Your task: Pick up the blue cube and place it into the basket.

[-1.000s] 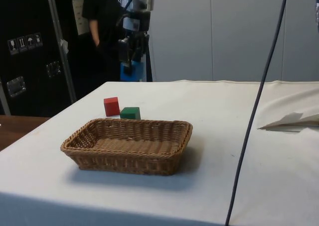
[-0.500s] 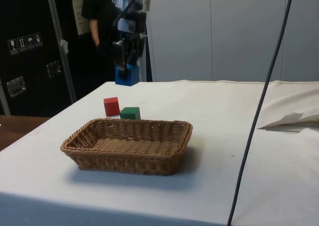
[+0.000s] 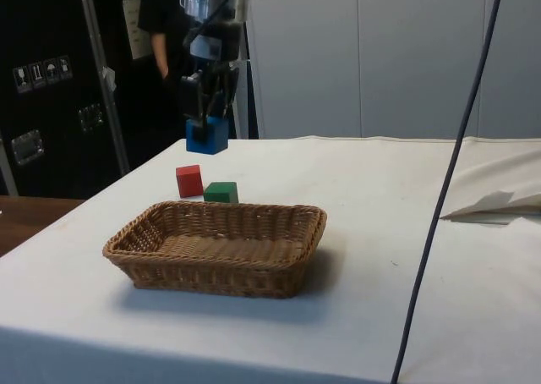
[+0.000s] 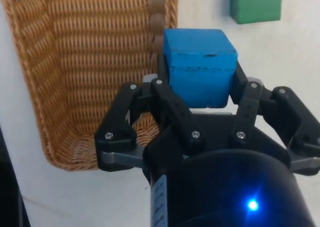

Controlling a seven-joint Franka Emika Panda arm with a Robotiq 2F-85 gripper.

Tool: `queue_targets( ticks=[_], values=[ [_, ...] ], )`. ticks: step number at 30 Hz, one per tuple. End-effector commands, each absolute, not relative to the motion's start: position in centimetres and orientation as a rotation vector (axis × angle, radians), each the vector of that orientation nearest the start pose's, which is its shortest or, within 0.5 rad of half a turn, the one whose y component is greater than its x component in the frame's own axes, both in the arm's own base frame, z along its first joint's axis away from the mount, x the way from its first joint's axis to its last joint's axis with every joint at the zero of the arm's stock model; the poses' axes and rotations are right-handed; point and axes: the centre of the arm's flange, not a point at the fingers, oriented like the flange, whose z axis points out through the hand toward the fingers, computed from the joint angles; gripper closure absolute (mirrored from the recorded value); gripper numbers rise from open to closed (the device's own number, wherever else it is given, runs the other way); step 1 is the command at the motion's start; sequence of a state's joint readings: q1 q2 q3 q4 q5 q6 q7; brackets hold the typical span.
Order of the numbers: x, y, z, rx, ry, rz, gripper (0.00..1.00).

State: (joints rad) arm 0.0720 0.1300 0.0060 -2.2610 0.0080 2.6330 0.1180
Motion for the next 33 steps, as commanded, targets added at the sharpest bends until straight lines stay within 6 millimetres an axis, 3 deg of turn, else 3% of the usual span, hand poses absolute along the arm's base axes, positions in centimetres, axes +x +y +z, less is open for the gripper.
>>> queue_targets(
  ticks=[1,22,33],
  values=[
    [55.5,4.6,32.8,-3.101,0.077,-0.377,0.96],
    [55.2,9.3,32.3,-3.081,0.043,-0.358,0.96],
    [55.1,11.5,30.2,-3.091,0.008,-0.339,0.96]
  ],
)
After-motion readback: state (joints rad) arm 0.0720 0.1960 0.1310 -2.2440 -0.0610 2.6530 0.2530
